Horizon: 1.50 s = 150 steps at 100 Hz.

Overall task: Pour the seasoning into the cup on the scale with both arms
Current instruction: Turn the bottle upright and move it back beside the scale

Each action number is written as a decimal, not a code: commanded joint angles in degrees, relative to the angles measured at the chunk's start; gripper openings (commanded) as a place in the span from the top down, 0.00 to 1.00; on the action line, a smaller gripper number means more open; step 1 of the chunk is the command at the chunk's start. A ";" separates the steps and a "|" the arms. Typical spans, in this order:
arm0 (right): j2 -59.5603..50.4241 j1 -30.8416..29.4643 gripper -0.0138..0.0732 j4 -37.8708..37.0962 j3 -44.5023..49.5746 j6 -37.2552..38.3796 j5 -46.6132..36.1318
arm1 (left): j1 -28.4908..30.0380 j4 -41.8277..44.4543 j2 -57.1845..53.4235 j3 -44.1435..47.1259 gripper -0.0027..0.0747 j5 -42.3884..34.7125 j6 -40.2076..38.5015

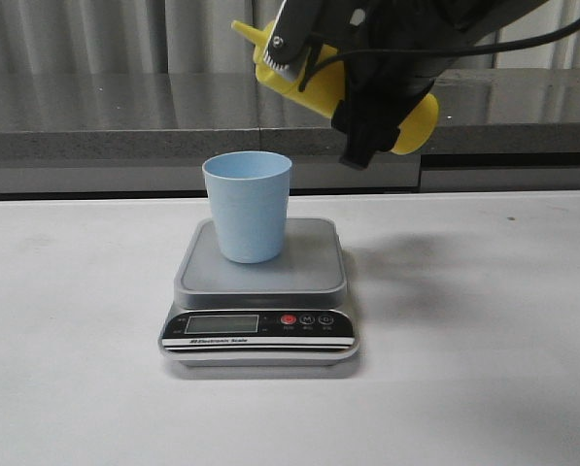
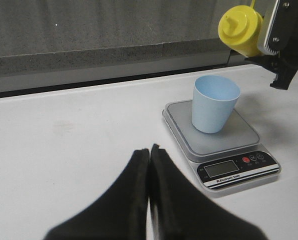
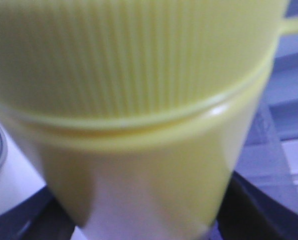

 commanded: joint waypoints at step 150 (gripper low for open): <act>-9.66 -19.23 0.56 35.54 7.46 2.79 -20.94 | 0.14 -0.96 0.37 -1.50 0.99 -4.34 -0.51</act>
